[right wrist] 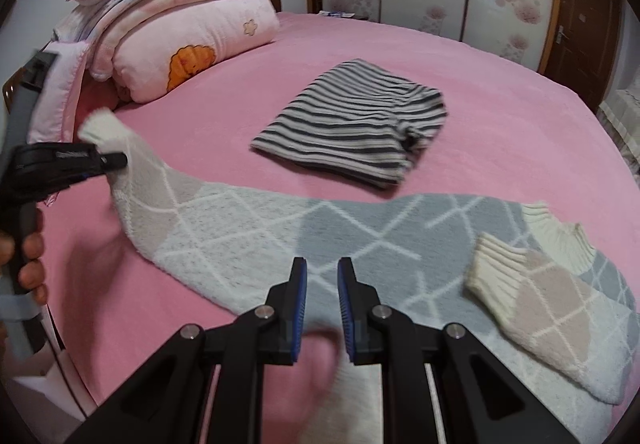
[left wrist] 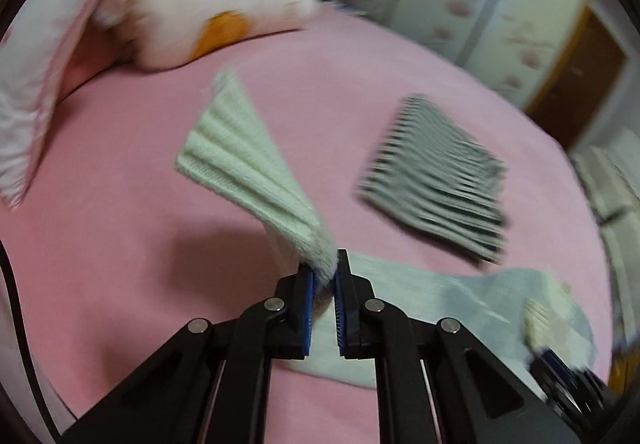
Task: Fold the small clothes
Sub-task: 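Fold the grasped sleeve across the body with the left tool and release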
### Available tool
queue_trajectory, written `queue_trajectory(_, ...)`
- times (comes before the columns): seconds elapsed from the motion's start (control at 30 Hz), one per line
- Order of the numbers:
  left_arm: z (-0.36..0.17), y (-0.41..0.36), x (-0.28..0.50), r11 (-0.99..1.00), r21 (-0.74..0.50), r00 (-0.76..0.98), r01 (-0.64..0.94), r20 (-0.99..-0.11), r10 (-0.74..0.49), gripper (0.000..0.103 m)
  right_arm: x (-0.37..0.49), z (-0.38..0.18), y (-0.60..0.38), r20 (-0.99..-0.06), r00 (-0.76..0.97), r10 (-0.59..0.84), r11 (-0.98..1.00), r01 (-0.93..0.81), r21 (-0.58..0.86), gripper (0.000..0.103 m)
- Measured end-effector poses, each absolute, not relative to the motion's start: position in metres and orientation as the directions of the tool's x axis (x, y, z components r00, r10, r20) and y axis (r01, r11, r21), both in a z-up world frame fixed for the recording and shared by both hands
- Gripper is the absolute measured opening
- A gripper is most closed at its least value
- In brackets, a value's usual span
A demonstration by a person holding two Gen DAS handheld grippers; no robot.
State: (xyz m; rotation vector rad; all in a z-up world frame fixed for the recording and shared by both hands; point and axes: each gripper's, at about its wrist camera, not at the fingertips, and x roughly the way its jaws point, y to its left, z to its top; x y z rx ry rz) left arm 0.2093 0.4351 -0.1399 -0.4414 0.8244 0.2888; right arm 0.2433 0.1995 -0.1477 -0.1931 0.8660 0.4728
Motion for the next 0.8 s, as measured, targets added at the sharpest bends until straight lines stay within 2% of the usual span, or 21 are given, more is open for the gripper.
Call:
queue_trajectory(0.27,-0.103,0.288,0.215,0.912,-0.399,0.717,-0.092,-0.662,-0.218,0.007,0.248,-0.141,0.116,-0.758,0.587,0.284,0.927,-0.370,0.061,0.015)
queue_trajectory(0.43,-0.133,0.198,0.231,0.904,-0.427,0.645,0.033,-0.682,-0.345,0.007,0.244,-0.149,0.055,-0.766,0.588,0.260,0.952,-0.290,0.100,0.016)
queue_trajectory(0.63,-0.193,0.134,0.228,0.939,-0.336,0.571,0.072,-0.759,-0.315,0.008,0.241,-0.175,-0.002,-0.803,0.560,0.206,0.973,-0.208,0.104,0.016)
queue_trajectory(0.7,-0.210,0.124,0.227,0.943,-0.324,0.545,0.079,-0.778,-0.313,0.016,0.240,-0.185,-0.021,-0.817,0.543,0.195,0.978,-0.172,0.119,0.016)
queue_trajectory(0.8,-0.222,0.125,0.219,0.952,-0.297,0.537,0.070,-0.793,-0.287,0.021,0.238,-0.197,-0.042,-0.831,0.518,0.205,0.978,-0.140,0.154,0.016)
